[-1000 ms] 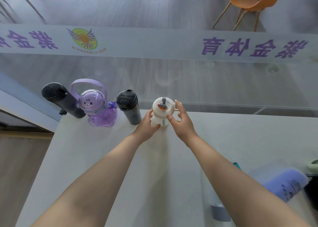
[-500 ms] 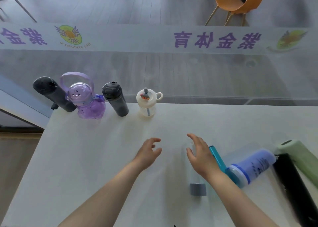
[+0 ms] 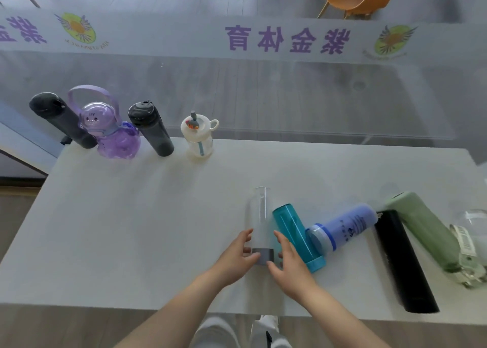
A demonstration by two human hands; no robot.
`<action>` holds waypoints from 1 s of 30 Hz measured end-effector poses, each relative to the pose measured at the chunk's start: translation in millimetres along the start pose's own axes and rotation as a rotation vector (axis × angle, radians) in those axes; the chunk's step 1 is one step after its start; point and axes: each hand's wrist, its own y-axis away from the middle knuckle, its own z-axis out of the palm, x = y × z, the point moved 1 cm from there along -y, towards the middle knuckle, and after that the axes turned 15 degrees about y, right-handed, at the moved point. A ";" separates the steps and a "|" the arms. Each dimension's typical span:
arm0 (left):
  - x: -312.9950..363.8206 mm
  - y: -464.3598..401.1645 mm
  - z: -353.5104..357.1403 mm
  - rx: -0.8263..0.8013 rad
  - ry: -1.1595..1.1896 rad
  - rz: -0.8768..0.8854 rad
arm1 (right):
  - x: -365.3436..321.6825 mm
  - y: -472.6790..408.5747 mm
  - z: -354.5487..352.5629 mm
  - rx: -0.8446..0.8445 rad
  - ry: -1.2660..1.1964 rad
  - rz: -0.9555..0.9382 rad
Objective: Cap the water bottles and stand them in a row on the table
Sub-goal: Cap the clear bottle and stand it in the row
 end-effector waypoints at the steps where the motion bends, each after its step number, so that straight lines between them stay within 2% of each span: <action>1: -0.8 2.6 4.1 -0.008 0.024 -0.010 | 0.6 1.4 2.0 -0.014 -0.015 0.002; 6: 1.6 14.3 15.8 -0.002 0.043 -0.022 | 0.9 9.1 8.5 -0.052 -0.055 -0.015; 15: 6.0 26.9 13.4 0.056 0.106 0.047 | -2.4 23.0 -11.4 0.077 0.006 -0.055; 24: 18.2 24.9 16.1 0.100 -0.360 0.298 | -11.7 35.4 -49.9 0.117 0.105 -0.039; 30: 36.0 4.6 23.8 0.116 -0.494 0.384 | -17.6 35.0 -64.2 0.219 0.122 -0.068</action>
